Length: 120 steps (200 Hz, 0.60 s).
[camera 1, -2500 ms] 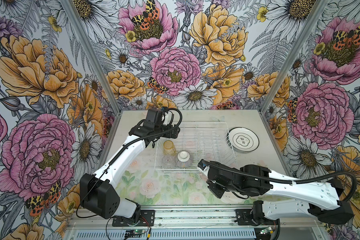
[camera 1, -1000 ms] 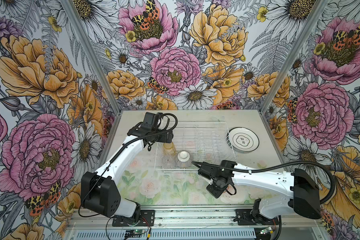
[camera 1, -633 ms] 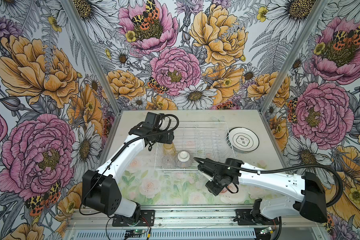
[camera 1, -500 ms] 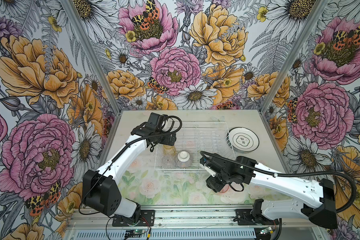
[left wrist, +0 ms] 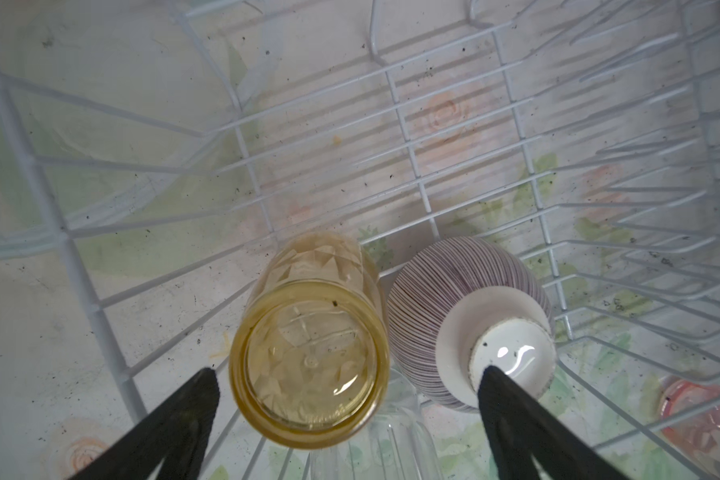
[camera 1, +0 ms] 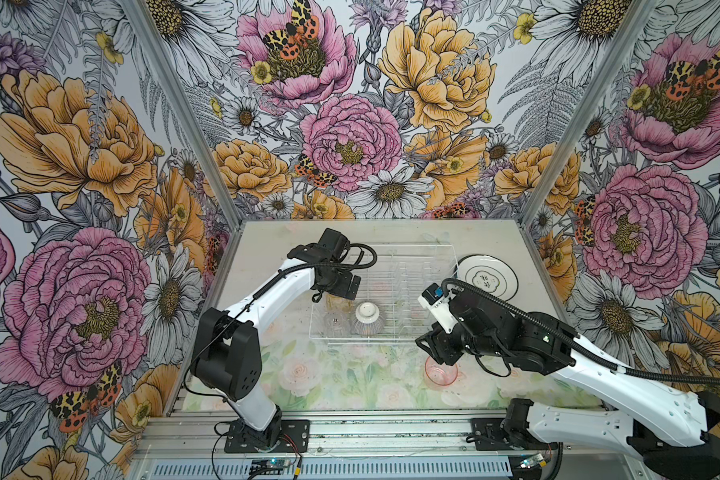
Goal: Unload the mixed dishes from the dish rack
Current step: 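Set the pink glass upside down on the table and open the right gripper, then lower the left gripper onto the yellow glass and close while the right gripper rises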
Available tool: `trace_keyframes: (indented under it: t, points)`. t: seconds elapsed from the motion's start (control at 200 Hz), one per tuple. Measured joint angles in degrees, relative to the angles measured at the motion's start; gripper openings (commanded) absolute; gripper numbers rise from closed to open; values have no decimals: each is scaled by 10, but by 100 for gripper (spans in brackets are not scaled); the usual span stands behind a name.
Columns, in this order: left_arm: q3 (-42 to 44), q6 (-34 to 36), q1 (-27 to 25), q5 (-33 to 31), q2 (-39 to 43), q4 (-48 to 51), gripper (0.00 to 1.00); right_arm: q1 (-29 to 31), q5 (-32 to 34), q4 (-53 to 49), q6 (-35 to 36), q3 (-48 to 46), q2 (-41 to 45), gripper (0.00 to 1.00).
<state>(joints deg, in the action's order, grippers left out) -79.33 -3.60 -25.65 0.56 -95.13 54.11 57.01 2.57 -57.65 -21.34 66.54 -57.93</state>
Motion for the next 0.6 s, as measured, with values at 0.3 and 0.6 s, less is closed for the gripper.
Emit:
trace_keyframes:
  t: [0.3, 0.6]
  points:
    - [-16, 0, 0, -15, -31, 20, 99, -22, 7, 5, 0, -16, 21, 62]
    - [-17, 1, 0, -21, -62, 27, 99, -36, 6, 14, 0, -30, 20, 62]
